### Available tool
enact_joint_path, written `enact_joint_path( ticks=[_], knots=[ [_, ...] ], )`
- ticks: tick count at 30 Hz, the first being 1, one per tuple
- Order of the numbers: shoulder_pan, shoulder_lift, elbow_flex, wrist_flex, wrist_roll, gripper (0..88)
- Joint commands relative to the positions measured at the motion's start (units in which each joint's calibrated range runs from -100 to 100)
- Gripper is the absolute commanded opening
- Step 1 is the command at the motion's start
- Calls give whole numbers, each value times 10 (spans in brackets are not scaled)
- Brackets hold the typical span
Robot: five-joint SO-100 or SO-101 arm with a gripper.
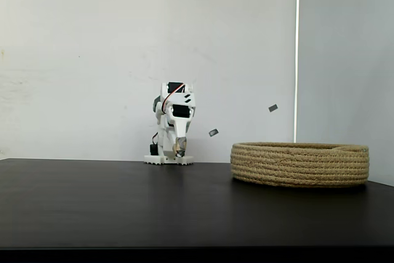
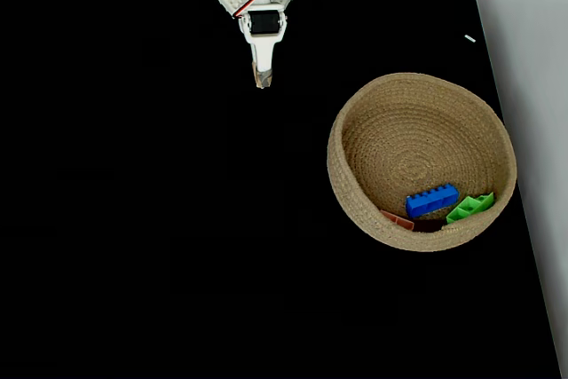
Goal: Place the lego blocks in the tray
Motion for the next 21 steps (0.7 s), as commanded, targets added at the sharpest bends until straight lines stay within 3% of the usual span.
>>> enact_joint_path(
  ticks=[1,21],
  knots=[
    [-2,-4,3,-9,-1,5],
    [-7,-4,3,-9,-4,4]
  ],
)
